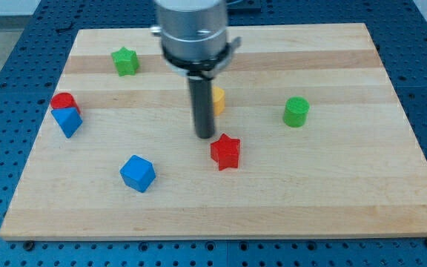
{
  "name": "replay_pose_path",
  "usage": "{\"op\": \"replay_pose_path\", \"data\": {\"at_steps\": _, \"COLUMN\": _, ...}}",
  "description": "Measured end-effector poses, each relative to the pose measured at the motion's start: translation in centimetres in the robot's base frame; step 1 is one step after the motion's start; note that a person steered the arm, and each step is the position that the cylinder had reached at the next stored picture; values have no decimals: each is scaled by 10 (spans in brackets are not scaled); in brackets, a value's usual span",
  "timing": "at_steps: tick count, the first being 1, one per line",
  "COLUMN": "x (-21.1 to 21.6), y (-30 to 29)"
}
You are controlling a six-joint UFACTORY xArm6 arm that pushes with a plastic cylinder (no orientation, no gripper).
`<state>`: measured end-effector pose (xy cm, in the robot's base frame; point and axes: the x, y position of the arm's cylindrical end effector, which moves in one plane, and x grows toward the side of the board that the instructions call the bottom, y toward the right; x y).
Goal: Move red star to blue triangle
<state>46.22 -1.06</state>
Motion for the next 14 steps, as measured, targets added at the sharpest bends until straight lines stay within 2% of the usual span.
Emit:
{"op": "replay_pose_path", "data": {"at_steps": 2, "x": 24, "y": 92}}
{"op": "replay_pose_path", "data": {"at_steps": 3, "x": 46, "y": 118}}
{"op": "replay_pose_path", "data": {"at_steps": 4, "x": 49, "y": 114}}
{"op": "replay_pose_path", "data": {"at_steps": 7, "x": 48, "y": 45}}
{"op": "replay_pose_path", "data": {"at_steps": 10, "x": 15, "y": -50}}
{"op": "replay_pose_path", "data": {"at_steps": 12, "x": 49, "y": -30}}
{"op": "replay_pose_path", "data": {"at_steps": 14, "x": 50, "y": -71}}
